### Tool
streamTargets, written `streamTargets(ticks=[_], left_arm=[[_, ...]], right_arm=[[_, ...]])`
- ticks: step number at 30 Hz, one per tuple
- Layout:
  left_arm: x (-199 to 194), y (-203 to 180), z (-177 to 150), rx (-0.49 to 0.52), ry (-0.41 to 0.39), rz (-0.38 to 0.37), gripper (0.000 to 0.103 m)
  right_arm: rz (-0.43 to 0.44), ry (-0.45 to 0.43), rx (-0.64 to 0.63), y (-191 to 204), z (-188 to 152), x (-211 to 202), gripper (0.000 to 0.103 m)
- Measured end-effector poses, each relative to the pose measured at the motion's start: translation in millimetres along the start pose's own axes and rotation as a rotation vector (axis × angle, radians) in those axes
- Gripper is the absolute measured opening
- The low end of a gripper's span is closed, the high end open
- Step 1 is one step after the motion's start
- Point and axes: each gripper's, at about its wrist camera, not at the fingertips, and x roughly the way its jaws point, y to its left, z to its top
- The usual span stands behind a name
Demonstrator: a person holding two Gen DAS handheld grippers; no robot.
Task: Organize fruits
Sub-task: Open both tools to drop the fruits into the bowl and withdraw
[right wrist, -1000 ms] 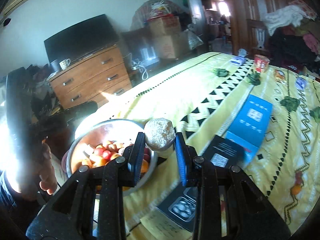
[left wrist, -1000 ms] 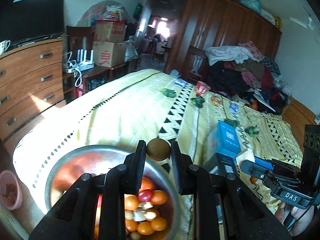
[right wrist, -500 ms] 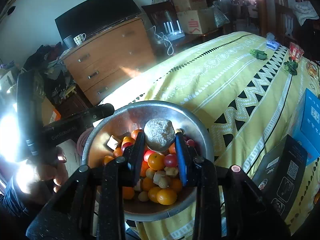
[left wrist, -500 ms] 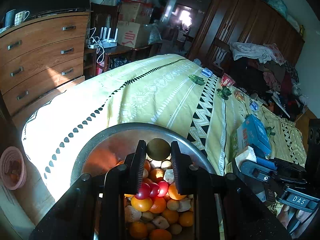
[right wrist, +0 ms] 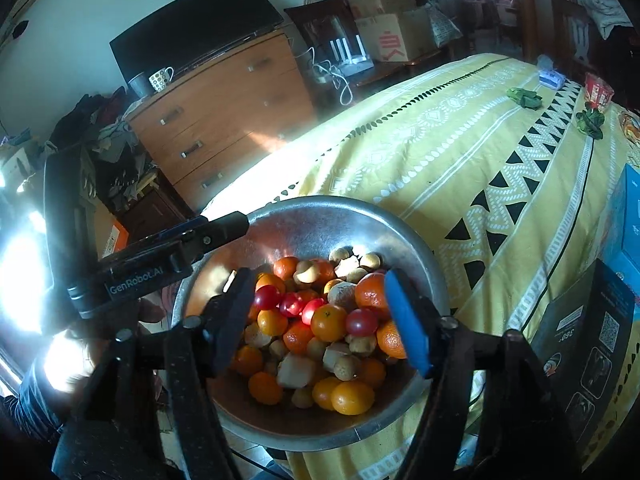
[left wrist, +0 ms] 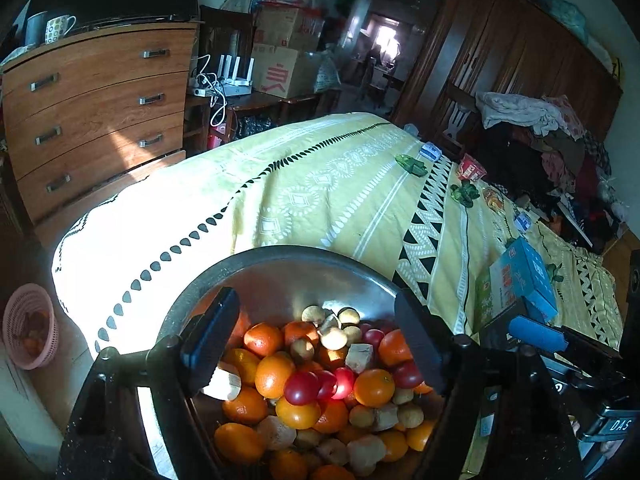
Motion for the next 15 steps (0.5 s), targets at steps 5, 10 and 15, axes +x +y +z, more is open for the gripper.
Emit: streamTargets(ticks=[5,10,15], left_arm=[[-15.4,-28.4,4.8,0.022,-0.057,-0.03,0.083],[-56.5,-141.7,-13.3,0.209,-0.162,-0.251,0.091],[-63.9,-278.9,-93.3,0.411,-0.109,-0.519,0.1]], right_arm=[[-0.046,-0.086,0.035,-14.2,-0.6,-33.9,0.08],[-0.232,-0.322,0.063,-40.1,-26.5,-122.6,0.095],[-0.526,-0.455,0.157,-100.3,-91.6,-206.4,0.103]])
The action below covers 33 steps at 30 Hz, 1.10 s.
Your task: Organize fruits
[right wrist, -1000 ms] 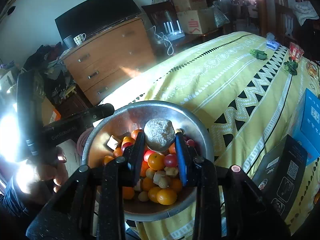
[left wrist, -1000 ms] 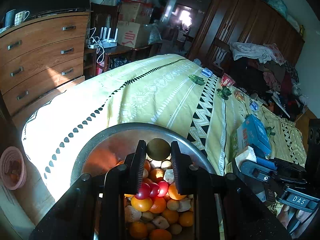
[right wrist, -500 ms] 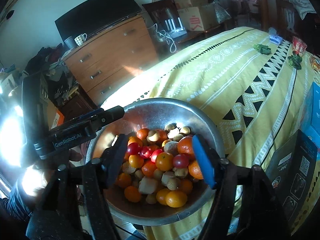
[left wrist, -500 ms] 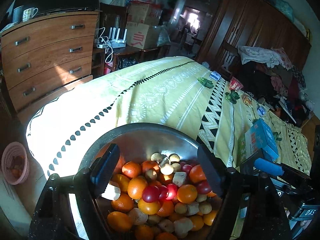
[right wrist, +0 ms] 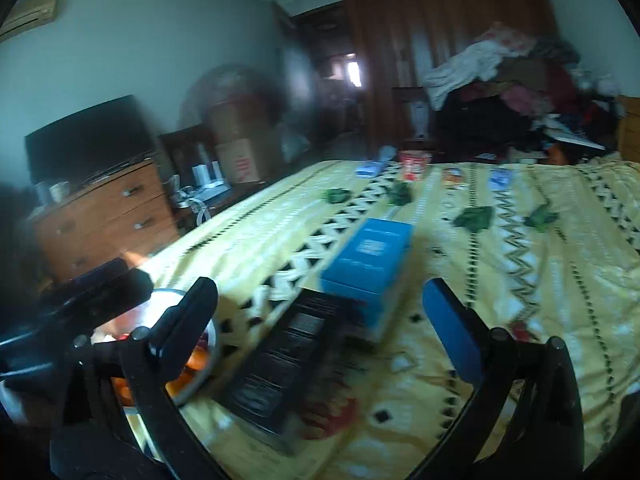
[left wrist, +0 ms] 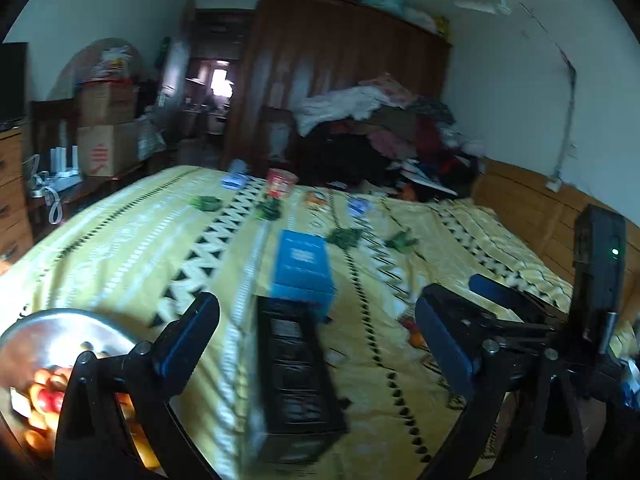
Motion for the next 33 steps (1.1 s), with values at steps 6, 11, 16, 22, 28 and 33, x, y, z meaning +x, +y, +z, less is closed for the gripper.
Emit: streamTargets(ticks=[6,11,16,22,28,33], left_arm=[[103.9,-85.9,-93.9,0.076,0.213,0.03,0.102],[140.2,-141.3,-127.3,0.283,0.231,-0.037,0.102],[167.9,-165.9,-139.6,0.314,0.295,-0.107,0.102],[222.5,-148.6,-178.0,0.213,0.548,-0.103,0.103],[233.0,-140.4,-193.7,0.227,0.6,-0.139,0.103],[225.7,-150.2,-199.8,0.304,0.561,-0.099,0.103]], right_arm=[[-0.265,0.26,0.143,-142.4,-92.8,6.4,0.103],[-0.347,0.396,0.252,-209.3,-156.7,9.5,0.103],[-0.35,0.399,0.326,-230.8,-180.6,3.9,0.102],[-0.335,0.424,0.379,-249.8,-203.0,0.5,0.103],[-0.397,0.467,0.309,-240.6,-205.5,11.4,0.103],[-0.394,0.446,0.3,-240.4,-209.5,7.5,0.103]])
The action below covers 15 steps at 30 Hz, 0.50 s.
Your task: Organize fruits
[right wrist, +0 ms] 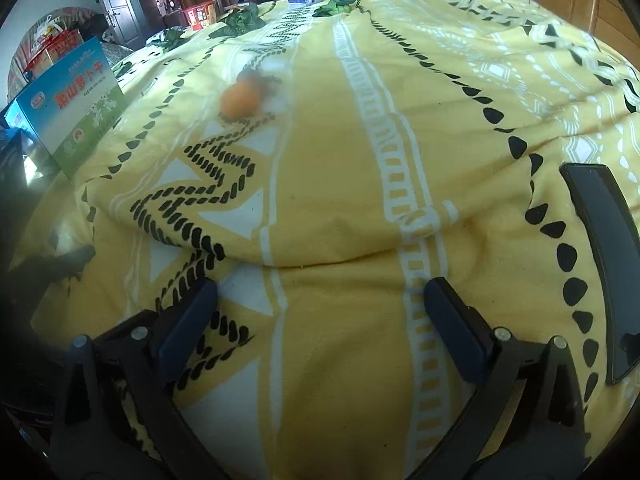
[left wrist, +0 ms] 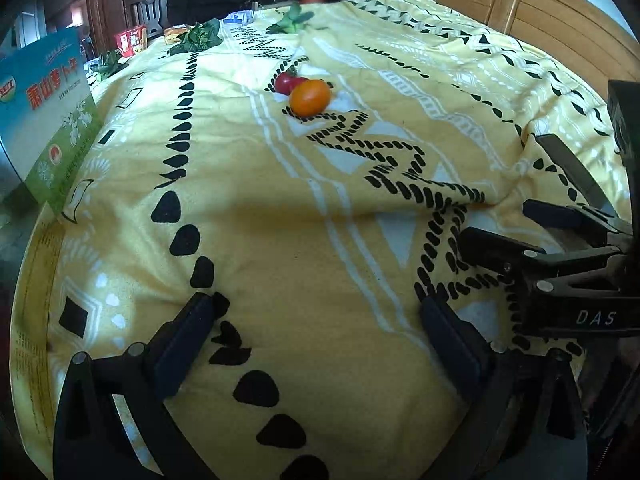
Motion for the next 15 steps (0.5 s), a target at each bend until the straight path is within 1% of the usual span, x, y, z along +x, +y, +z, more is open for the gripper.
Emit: streamTargets(ticks=[2,5,15], left_arm=[[-0.4,3.7,-1.2,-0.012,0.0,-0.015,0.103],[0.2,2.3,-0.9,0.0,0.002,0.001,0.103],[2.1,3.5,0.6,-0.002,0.003,-0.003,0.103]], right_arm=[[0.003,-0.005,0.002,-0.1,0.2,0.7,0.103],[-0.005,-0.007,-0.003,2.1,0.7,1.2,0.103],[0.003,-0.009,-0.001,2.9,1.3,0.7,0.103]])
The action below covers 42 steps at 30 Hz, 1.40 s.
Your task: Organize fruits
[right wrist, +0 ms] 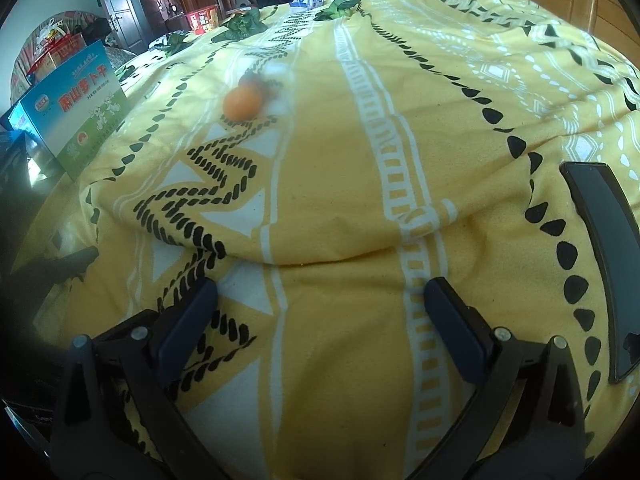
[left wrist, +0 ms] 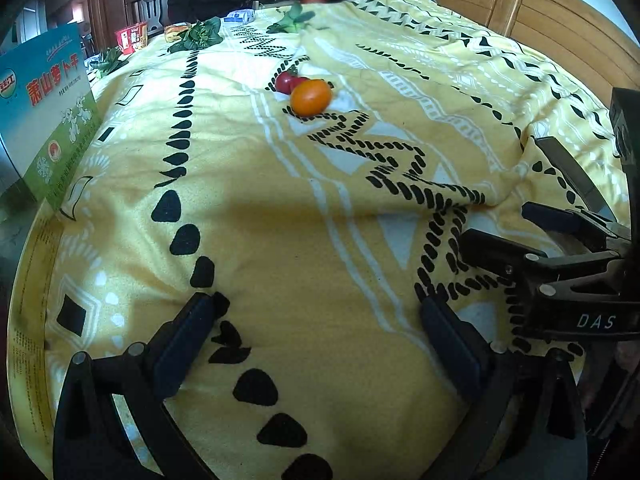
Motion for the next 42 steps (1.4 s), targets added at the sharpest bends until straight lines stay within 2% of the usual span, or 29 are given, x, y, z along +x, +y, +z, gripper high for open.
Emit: streamTargets(ticks=[26,33,42], left_arm=[[0.2,0.3,0.0,-0.001,0.0,0.001,0.103],[0.0,0.5,0.0,-0.001,0.0,0.001,0.103],[0.0,0.6,0.5,-0.001,-0.001,0.002,0.103]], right_arm=[[0.019,-0.011,0.004,-1.7,-1.0,-2.7,0.103],[0.085,-0.038,0.045,-10.8,-5.0,-8.0,0.103],[0.066,-0.033,0.031,-6.4,-3.7,-6.6,0.103]])
